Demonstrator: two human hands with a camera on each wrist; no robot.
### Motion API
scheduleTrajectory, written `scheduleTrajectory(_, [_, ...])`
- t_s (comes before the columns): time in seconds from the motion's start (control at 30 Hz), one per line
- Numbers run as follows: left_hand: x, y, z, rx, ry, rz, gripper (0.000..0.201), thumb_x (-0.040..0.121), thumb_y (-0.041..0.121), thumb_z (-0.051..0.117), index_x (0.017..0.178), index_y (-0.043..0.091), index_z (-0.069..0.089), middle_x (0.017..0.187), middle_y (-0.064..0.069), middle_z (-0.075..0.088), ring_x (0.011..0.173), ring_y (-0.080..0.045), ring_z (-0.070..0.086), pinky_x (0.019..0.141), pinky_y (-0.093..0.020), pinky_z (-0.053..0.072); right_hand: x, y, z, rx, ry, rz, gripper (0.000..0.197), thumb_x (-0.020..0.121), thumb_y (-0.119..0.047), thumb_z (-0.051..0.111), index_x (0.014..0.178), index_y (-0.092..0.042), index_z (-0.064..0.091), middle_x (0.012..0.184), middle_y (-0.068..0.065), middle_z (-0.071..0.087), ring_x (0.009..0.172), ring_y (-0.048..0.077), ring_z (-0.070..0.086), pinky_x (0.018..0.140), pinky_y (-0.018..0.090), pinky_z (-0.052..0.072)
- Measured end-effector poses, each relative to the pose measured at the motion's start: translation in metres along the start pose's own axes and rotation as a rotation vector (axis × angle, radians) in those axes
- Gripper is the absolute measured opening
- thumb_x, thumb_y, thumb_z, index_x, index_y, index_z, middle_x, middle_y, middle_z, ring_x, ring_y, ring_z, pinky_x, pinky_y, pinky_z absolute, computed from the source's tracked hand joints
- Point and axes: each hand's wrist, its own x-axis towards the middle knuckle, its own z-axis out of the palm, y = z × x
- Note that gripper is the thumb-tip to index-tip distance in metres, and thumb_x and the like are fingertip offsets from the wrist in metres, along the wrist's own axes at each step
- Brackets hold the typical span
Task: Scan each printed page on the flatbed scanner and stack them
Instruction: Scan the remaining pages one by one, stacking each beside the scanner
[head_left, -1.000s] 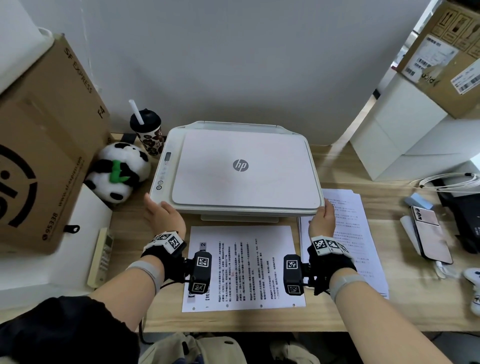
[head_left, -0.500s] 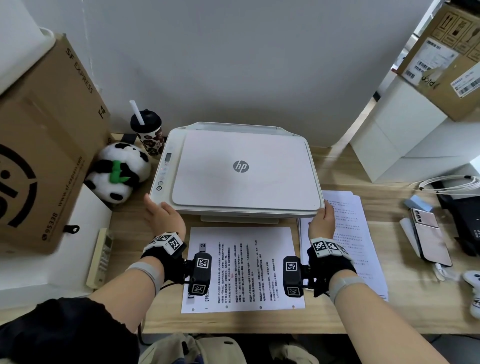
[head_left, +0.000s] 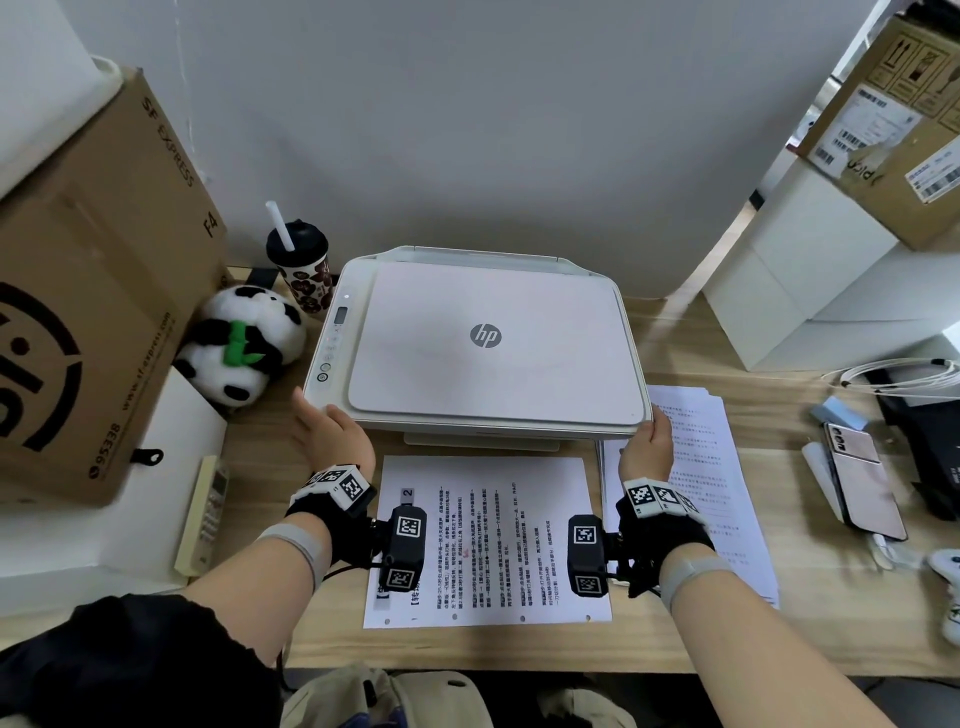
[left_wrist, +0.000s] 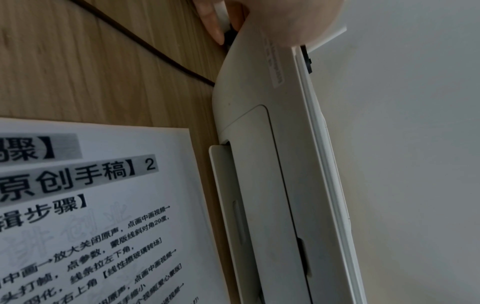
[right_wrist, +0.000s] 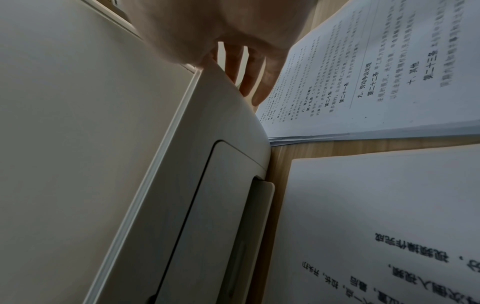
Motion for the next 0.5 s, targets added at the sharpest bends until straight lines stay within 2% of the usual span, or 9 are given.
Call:
scheduleTrajectory(0.27, [0.0003,-0.001,0.0003,-0.001,-0.012,-0.013,0.05,0.098,0.013,0.031,0.148,0.01,0.021,0.141,-0.025,0.036,0.124,-0.04,0.037,0.1,-0.047,0.033,-0.0014,-0.002,-0.0004,0.005,0.007,0.011,0.039,0.099,-0.013,0.028,0.132,-0.015,0.049,0.123,0.019,0.058,0.091,0.023,0.048,0.095,0.051,0.046])
scheduleTrajectory(0.5, [-0.0022,0.0032,-0.0021,0.003,-0.017,-0.009,0.05,0.099,0.011,0.031,0.148,0.008,0.021,0.142,-0.025,0.035,0.125,-0.039,0.036,0.1,-0.045,0.03,-0.0053,-0.0077,-0.0019,-0.003,0.0,0.017,0.039,0.1,-0.014,0.029,0.133,-0.014,0.048,0.126,0.016,0.058,0.095,0.023,0.049,0.097,0.051,0.045])
